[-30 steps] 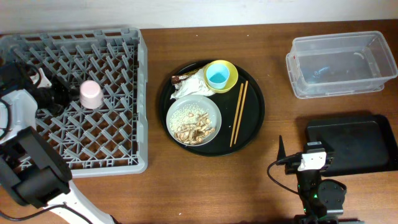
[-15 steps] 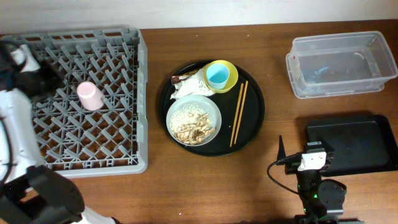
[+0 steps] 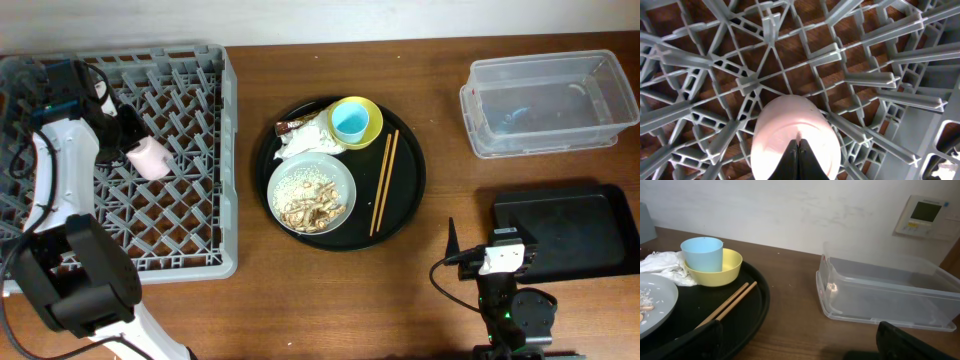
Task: Sort waste into correct bins and load items into the dishwasher rack
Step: 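Raise the left gripper and move back toward the tray, then grasp the blue cup from the yellow bowl with the left gripper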
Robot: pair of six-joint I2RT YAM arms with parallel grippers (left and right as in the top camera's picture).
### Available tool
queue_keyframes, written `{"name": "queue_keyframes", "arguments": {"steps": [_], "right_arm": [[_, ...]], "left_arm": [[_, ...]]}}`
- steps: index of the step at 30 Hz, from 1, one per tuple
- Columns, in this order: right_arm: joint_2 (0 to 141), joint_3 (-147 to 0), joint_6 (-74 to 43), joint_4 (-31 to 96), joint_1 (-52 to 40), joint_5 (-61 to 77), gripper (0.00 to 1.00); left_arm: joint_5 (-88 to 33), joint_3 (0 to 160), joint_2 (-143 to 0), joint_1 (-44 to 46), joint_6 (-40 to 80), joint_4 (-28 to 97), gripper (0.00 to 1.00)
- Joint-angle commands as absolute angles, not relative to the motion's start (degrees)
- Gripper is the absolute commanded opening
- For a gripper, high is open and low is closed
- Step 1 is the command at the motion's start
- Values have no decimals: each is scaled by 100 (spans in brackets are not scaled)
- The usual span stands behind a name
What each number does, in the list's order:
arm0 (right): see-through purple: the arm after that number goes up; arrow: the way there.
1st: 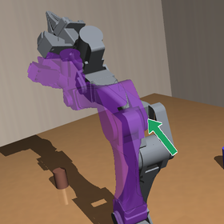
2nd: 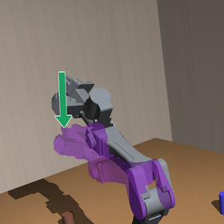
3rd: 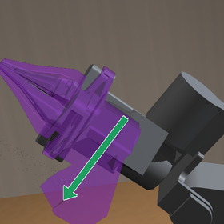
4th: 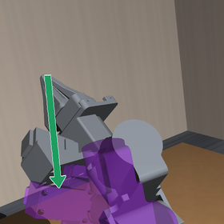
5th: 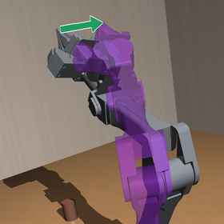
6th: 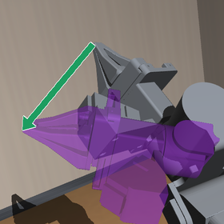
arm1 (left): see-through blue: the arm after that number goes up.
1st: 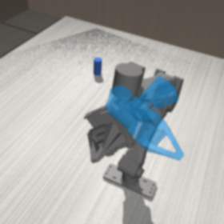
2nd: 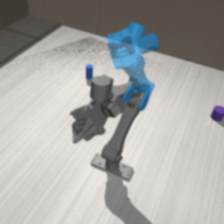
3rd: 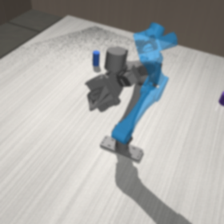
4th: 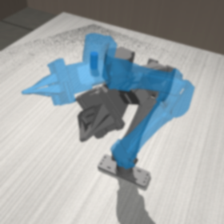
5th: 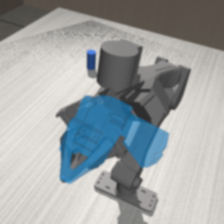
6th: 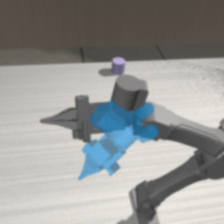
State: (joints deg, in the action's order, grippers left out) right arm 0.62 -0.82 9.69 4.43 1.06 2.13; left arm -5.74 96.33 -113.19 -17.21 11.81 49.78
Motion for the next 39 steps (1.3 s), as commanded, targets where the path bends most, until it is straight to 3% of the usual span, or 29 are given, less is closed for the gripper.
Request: {"name": "queue_keyframes", "arguments": {"steps": [1,6,12,13,16,19,24,28,30,39], "right_arm": [[40,-32,1007,451,75,143,98],[40,-32,1007,451,75,143,98],[40,-32,1007,451,75,143,98],[40,-32,1007,451,75,143,98],[40,-32,1007,451,75,143,98],[40,-32,1007,451,75,143,98],[40,-32,1004,451,75,143,98],[40,-32,1004,451,75,143,98],[40,-32,1007,451,75,143,98],[40,-32,1007,451,75,143,98]], "left_arm": [[-589,9723,-11426,-1752,1406,5022,1],[-871,10184,-10921,-1734,1406,5553,2],[-2331,10298,-9942,-1409,1406,5642,20],[-2456,10298,-9894,-1297,1404,5623,30],[-2526,10296,-9902,-694,1293,5564,46],[-2412,10296,-10047,150,1186,5203,51],[-1629,10296,-10610,1496,1181,4088,53],[-1542,10296,-11087,2235,366,3197,53],[-779,10296,-11443,2659,32,2899,53],[54,10296,-12274,3374,-423,2484,53]]}}
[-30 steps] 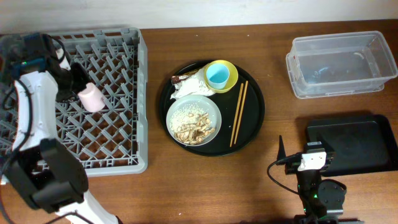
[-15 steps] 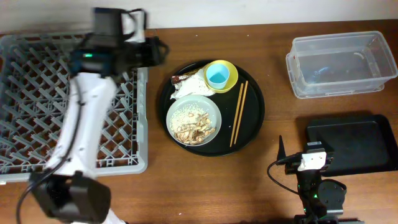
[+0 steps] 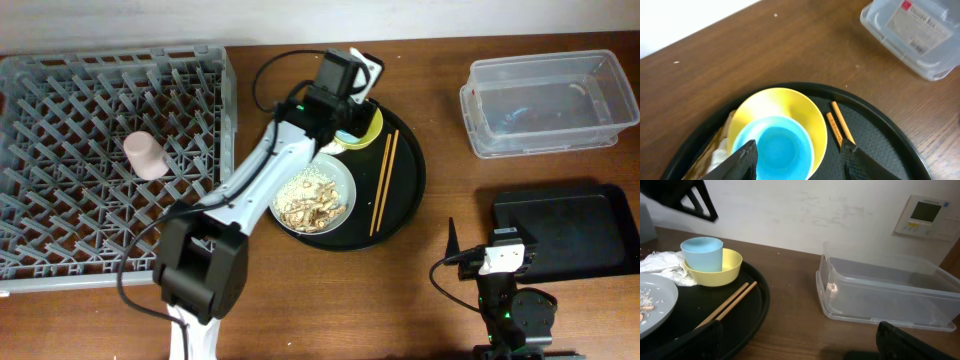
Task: Sort waste into correct bins and load items into the dishwasher rack
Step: 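Grasp the blue cup from the yellow bowl with the left gripper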
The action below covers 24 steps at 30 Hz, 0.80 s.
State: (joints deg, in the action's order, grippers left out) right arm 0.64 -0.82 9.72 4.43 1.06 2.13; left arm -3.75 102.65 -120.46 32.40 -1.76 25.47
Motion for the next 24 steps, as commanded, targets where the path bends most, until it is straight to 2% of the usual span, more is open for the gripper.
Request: {"name": "queue_keyframes", "arguments": {"steps": [1,19,24], "right_arm": [[40,-32,1004,451,75,143,98],[40,-32,1007,451,75,143,98],[40,-32,1007,451,75,143,98]], "left_arm": [[73,10296,-12324,3402,-423,2484,53],[130,10235,-12661,3450,-421,2670,51],[130,10232,-12665,3450,-421,2746,46]]}}
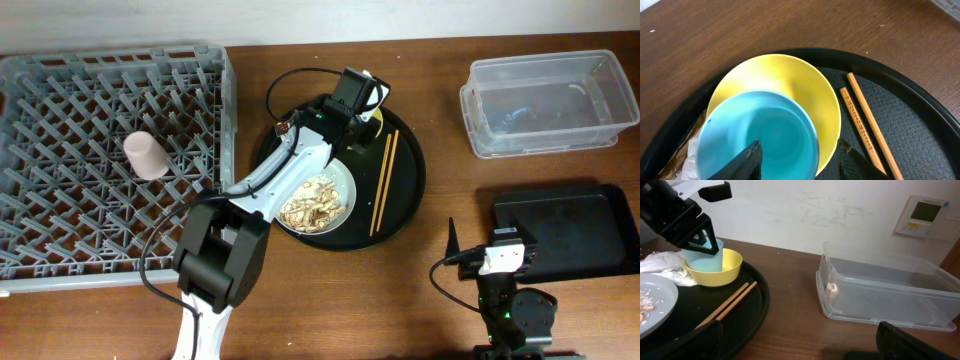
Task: Sort waste into correct bins and load items into the dishwasher rack
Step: 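Grasp the blue cup from the yellow bowl with the left gripper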
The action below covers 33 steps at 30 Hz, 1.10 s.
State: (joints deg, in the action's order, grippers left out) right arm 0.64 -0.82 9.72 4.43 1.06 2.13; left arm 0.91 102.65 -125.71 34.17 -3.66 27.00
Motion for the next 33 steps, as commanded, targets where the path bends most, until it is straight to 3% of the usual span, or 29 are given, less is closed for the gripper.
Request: {"name": "queue_keyframes", "arguments": {"steps": [1,33], "right_arm": [[40,-32,1007,451,75,143,98],[40,-32,1004,451,75,143,98]], "left_arm": [[130,10232,-12665,3450,-421,2759,47],[152,10169,-12857,3450,-486,2716,45]]}}
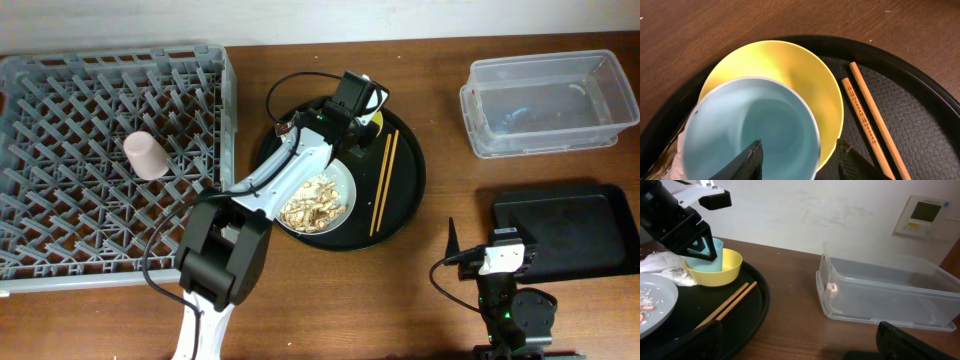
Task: Sort waste into correct bins and load items into the dishwasher rack
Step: 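Grasp the blue cup from the yellow bowl with the left gripper, then carry the blue cup left into the grey dish rack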
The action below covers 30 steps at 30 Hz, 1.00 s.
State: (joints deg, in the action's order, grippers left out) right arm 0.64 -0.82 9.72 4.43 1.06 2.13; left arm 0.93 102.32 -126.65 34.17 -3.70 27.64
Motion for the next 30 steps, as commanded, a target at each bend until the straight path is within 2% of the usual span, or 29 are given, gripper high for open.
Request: {"name": "queue_keyframes", "arguments": {"steps": [1,8,10,15,21,26,30], "right_arm": [[40,-32,1007,451,75,143,98],[40,-32,1007,451,75,145,98],[40,-32,1007,451,75,143,98],[40,-32,1007,451,75,143,98],[40,-32,1007,451,75,143,98],[40,-32,1007,451,75,143,98],[40,-32,1004,451,75,143,98]], "left_arm": [[154,10169,-12857,3450,-486,2681,43],[158,10195,-12857,3446,-486,2639,18],[154,10221,-12857,3446,-484,2641,6],[152,10512,-12801,3444,-482,2851,1],[130,10624,-12361,3446,-469,2928,1],[108,10624,-11594,3264,327,3103,1],[-1028,10624,-11170,2773,438,3474,1]]}}
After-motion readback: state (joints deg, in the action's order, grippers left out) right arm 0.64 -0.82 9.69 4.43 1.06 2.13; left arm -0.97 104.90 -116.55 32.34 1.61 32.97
